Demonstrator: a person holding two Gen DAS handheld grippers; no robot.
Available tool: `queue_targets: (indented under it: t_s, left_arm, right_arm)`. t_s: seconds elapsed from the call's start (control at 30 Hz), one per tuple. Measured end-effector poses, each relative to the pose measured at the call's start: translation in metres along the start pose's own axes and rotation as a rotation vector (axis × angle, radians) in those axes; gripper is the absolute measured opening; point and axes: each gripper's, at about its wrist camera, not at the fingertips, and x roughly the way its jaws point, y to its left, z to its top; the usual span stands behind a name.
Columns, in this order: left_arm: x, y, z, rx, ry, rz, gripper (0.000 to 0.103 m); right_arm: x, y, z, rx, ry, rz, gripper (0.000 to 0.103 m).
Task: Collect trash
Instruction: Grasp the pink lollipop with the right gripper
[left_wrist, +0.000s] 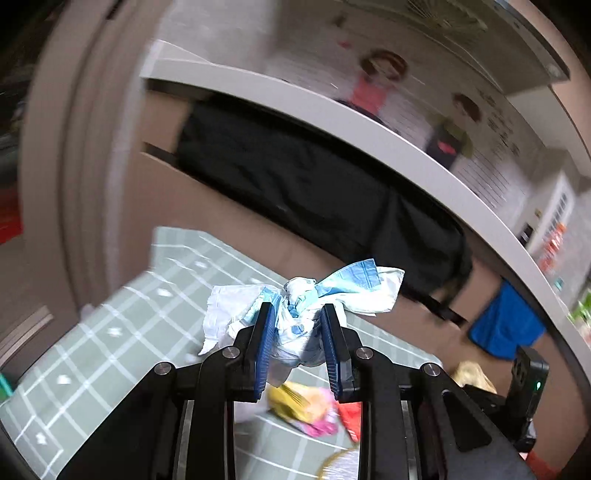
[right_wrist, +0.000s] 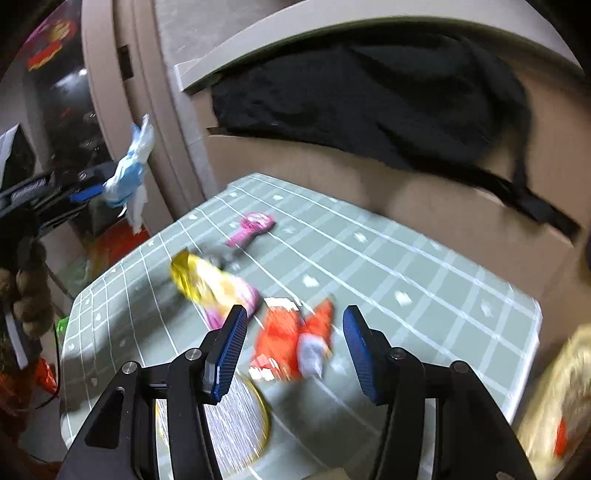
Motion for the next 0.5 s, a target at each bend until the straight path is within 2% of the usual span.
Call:
queue_targets:
  t_s: [0.13,0.2,0.3,0.4,0.5]
  left_arm:
    - [-0.011,0.029,-0.007,-0.027,-0.076,0.078,0.026]
    - [-0.012,0.043,-0.014,-0.05,-0.097,0.101,0.026]
    - [-0.01,0.062,-0.021,-0.075,-0.101,0.117,0.026]
    - [-0.006,0.079,-0.027,-0.103,-0.092,0.125,0.026]
    - [0.001,0.099,-0.031,-0.137,-0.079,0.136,0.026]
  right_arm:
    - [0.045,0.016,0.037,0.035,0.022,0.074,0.052]
    - [0.077,0.025,0.054,0.062,0.052,0.08,0.052]
    - [0.122,0.036,0.071,0.068,0.096,0.056,0.052]
    - [0.161,0.044,0.082,0.03,0.139,-0.02,0.052]
    - [0.194,0.046,0.086,0.033,0.19,-0.049,0.052]
